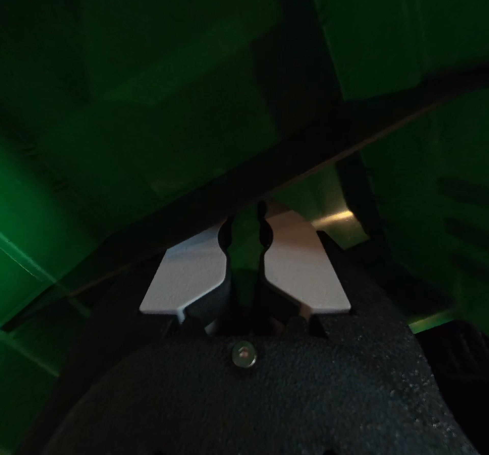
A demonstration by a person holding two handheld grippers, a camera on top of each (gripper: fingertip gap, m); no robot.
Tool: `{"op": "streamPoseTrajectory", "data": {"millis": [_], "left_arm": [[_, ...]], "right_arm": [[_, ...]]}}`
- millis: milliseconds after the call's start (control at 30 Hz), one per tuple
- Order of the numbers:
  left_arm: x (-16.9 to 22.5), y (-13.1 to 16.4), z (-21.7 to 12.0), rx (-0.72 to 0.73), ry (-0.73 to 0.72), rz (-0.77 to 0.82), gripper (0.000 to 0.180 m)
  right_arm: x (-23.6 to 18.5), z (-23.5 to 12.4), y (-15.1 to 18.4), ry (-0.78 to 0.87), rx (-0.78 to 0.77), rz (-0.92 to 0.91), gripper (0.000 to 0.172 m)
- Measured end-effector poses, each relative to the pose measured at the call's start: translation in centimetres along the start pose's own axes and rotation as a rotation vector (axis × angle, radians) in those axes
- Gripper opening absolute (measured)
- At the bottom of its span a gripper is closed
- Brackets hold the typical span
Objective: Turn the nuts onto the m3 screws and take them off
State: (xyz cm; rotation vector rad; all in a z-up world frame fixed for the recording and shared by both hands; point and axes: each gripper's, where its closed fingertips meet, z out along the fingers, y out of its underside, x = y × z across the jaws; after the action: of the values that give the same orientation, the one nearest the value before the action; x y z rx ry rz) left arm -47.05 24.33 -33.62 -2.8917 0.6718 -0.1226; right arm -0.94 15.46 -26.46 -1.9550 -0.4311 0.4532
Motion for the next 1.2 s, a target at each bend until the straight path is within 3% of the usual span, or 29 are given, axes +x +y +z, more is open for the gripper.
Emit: {"op": "streamPoseTrajectory", "data": {"millis": [333, 1000, 1200], "left_arm": [[0.0, -0.7, 0.1, 0.141, -0.011, -0.079, 0.008], [-0.1, 0.0, 0.0, 0.21, -0.064, -0.065, 0.005], [-0.4, 0.3, -3.4, 0.286, -0.112, -0.054, 0.005]], "right_arm": [[0.1, 0.0, -0.1, 0.008, 0.002, -0.003, 0.026], [0.3, -0.4, -0.4, 0.016, 0.021, 0.003, 0.027], [0.2, -0.4, -0.5, 0.014, 0.024, 0.003, 0.027]]}}
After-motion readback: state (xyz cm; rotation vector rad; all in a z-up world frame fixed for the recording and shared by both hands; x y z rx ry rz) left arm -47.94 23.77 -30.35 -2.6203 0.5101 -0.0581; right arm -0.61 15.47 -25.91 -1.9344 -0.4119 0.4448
